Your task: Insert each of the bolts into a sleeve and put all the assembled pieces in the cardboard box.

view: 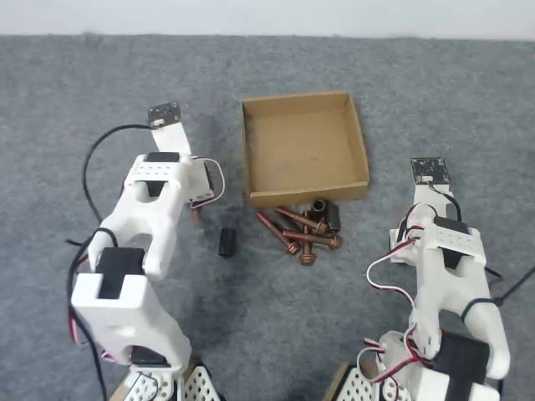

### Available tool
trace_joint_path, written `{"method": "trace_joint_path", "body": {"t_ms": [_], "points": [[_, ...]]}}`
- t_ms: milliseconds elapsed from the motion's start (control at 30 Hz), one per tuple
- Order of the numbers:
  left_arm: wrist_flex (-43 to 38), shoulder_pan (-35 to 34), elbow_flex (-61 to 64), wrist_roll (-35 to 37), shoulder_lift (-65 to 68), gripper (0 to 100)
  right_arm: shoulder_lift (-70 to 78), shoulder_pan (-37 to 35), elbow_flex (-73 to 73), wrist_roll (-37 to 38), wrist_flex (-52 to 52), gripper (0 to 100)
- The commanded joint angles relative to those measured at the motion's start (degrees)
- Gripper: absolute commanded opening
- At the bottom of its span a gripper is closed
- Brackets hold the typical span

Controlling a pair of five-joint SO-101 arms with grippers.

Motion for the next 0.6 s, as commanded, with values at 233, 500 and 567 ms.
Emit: {"method": "trace_joint_path", "body": {"t_ms": [233, 500, 567], "points": [[3.1, 1.2, -3.4, 0.2, -1.1, 1, -0.1, -0.2, -3.8, 1.0, 0.3, 0.6], [-6.7, 1.2, 9.7, 0.1, -15.5, 1, -0.1, -0.2, -3.8, 0.9, 0.2, 0.6], [-8.4, 1.2, 13.1, 0.1, -19.3, 1, -0.1, -0.2, -3.7, 0.7, 0.2, 0.6]]}}
